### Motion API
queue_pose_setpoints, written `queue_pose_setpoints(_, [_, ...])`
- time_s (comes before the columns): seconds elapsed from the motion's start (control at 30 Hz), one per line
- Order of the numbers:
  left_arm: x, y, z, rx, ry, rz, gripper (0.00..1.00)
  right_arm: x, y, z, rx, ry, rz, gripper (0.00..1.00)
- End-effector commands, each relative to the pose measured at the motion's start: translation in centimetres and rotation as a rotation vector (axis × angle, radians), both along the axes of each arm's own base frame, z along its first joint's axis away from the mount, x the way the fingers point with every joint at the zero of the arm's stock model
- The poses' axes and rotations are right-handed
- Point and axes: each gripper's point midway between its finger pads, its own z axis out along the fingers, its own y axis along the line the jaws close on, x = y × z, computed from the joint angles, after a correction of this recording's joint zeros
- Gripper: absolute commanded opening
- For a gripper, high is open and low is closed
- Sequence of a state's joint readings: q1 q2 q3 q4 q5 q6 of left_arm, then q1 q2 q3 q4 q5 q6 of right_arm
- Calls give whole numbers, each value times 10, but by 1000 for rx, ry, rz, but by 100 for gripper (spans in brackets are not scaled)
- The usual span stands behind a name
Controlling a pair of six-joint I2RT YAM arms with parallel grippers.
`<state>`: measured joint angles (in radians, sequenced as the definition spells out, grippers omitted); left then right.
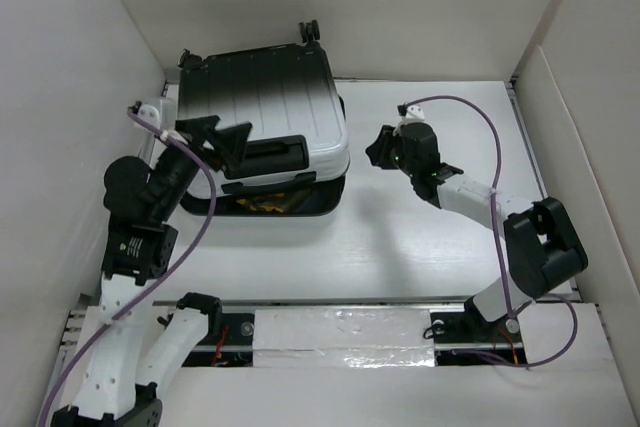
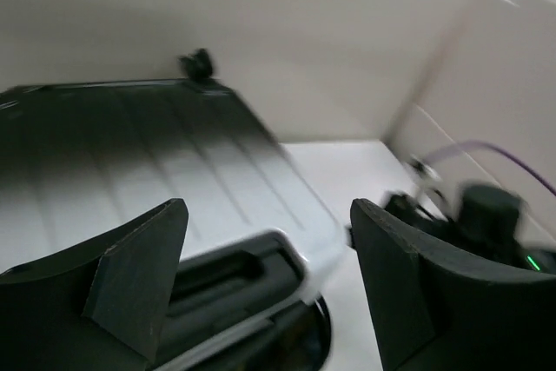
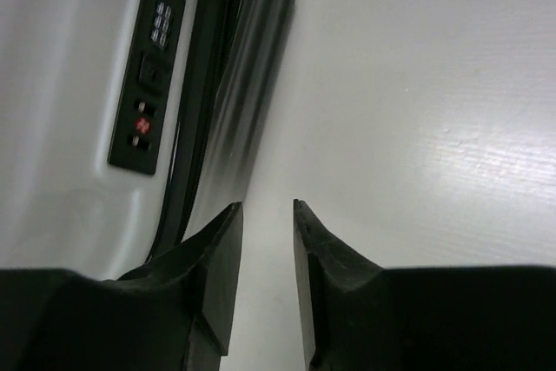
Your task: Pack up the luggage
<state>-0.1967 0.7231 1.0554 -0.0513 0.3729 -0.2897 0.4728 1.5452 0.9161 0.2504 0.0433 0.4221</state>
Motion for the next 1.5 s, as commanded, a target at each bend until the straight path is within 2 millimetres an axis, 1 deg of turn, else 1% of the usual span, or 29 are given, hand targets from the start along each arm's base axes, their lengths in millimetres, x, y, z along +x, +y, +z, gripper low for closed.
queue_pose_setpoints(0.0, [69,77,-31,-123,164,532,73,28,-5,46,72,-95,-23,40])
queue_pose_setpoints(0.07, [99,106,-71,-112,282,684,72,31,-4,50,53,-100,-18,40])
queue_pose_setpoints(0.13, [113,132,-88,-138,323,778,72,39,-4,61,41,-122,-25,16])
queue_pose_setpoints(0.17, [121,145,-106,-150,363,816,72,41,-3,63,35,-123,-23,10])
queue_pose_setpoints(0.2, [123,175,-112,-226,376,888,72,44,3,54,19,-107,-16,4])
queue_pose_setpoints(0.27, [132,200,-137,-261,429,948,71,53,9,58,3,-111,-18,4])
queue_pose_setpoints(0.3, [131,219,-145,-292,446,1004,71,58,15,46,-14,-91,-14,5])
queue_pose_setpoints(0.33, [132,228,-158,-289,480,1037,71,62,17,42,-25,-83,-9,6])
queue_pose_setpoints(0.37, [135,236,-180,-281,537,1075,71,66,25,45,-29,-82,5,6])
queue_pose_setpoints(0.43, [125,261,-203,-317,592,1193,70,69,39,28,-55,-57,34,6])
queue_pose_setpoints(0.47, [120,265,-223,-330,631,1210,70,70,40,23,-66,-45,35,6])
queue_pose_setpoints(0.53, [123,269,-233,-414,630,1162,69,64,57,14,-73,-33,70,6])
queue_pose_setpoints(0.57, [122,263,-249,-421,664,1140,68,62,63,15,-64,-43,85,6])
queue_pose_setpoints(0.6, [125,260,-254,-424,673,1118,68,52,74,9,-60,-36,125,6])
queue_pose_setpoints(0.7, [123,253,-282,-450,769,1112,67,39,90,17,-54,-86,163,7])
queue_pose_setpoints(0.77, [121,251,-278,-476,716,1099,66,28,103,21,-74,-108,183,7])
queue_pose_setpoints(0.83, [125,248,-259,-479,658,1048,66,22,106,23,-102,-121,180,6])
queue_pose_setpoints(0.87, [130,250,-235,-480,615,1037,66,22,102,27,-104,-134,163,6])
queue_pose_setpoints(0.9, [131,250,-227,-465,609,1032,66,17,103,38,-98,-161,150,6])
queue_pose_setpoints(0.97, [133,251,-206,-449,592,1024,68,9,100,44,-90,-181,147,5])
queue_pose_setpoints(1.0, [132,251,-205,-435,597,1025,68,6,96,58,-73,-208,139,5])
queue_pose_setpoints(1.07, [132,248,-217,-406,638,1010,69,-9,100,65,-60,-234,156,4])
queue_pose_setpoints(1.13, [125,241,-239,-399,702,990,69,-20,100,81,-37,-269,166,4])
queue_pose_setpoints(1.17, [117,235,-264,-405,750,982,69,-25,102,86,-27,-284,174,5])
queue_pose_setpoints(1.2, [116,229,-273,-426,767,958,69,-35,106,81,-26,-279,194,5])
queue_pose_setpoints(1.27, [109,214,-291,-504,794,917,68,-48,113,89,-1,-301,230,4])
queue_pose_setpoints(1.37, [103,207,-295,-571,771,920,68,-71,126,83,12,-290,294,4])
queue_pose_setpoints(1.43, [96,214,-295,-570,756,975,68,-91,134,73,4,-283,337,4])
queue_pose_setpoints(1.47, [91,218,-291,-570,735,1003,68,-96,132,77,7,-293,337,5])
